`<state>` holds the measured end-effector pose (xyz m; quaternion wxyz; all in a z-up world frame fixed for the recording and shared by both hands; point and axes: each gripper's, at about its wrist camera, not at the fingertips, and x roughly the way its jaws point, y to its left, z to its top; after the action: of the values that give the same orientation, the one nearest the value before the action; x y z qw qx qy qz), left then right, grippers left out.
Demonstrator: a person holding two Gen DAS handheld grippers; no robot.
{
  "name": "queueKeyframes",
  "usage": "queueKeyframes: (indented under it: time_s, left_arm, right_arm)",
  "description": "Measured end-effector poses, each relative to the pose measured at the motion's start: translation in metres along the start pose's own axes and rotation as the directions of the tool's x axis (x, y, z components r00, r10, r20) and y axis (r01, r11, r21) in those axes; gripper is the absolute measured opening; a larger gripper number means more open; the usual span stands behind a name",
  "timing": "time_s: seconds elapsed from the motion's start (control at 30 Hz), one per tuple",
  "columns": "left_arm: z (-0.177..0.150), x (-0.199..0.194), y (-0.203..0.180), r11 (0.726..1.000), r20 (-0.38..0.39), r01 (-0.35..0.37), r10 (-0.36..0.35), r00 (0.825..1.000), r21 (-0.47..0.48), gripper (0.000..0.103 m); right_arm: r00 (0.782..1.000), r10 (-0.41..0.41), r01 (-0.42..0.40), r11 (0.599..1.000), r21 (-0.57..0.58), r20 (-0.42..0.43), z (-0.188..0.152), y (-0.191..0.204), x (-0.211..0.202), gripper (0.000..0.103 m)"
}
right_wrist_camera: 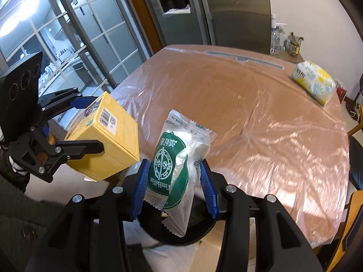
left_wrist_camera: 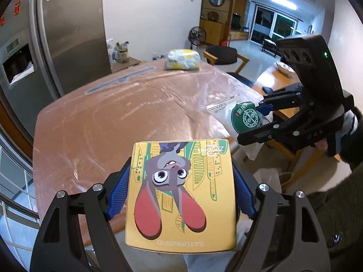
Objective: Collect trash
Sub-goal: 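Carry the yellow box and green snack packet down over the black bin, then open both tools to drop the box and packet into the bin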
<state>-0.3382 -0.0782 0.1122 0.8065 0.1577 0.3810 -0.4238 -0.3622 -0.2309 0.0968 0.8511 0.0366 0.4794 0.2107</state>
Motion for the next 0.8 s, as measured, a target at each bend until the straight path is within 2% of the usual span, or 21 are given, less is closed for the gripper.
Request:
queueKeyframes:
  time_s: [0.3, 0.5, 0.8]
  left_arm:
    - [-0.033, 0.023, -0.029, 0.998, -0.109, 0.036, -0.031, 0.994, 0.044, 0.079]
    - [-0.052, 0.052, -0.035, 0.998, -0.185, 0.048, -0.040, 0.982, 0.038, 0.079]
    - [-0.080, 0.101, -0.031, 0.999, -0.274, 0.028, -0.022, 0.961, 0.018, 0.079]
  right_arm:
    - [0.991, 0.028, -0.030, 0.999, -0.015, -0.131, -0.046, 0.015, 0.020, 0.043]
    - [0.977, 0.020, -0.016, 1.000, 0.024, -0.212, -0.076, 0.009, 0.057, 0.044]
    - [0.965, -0.016, 0.031, 0.998, 0.053, -0.261, -0.099, 0.001, 0.108, 0.044]
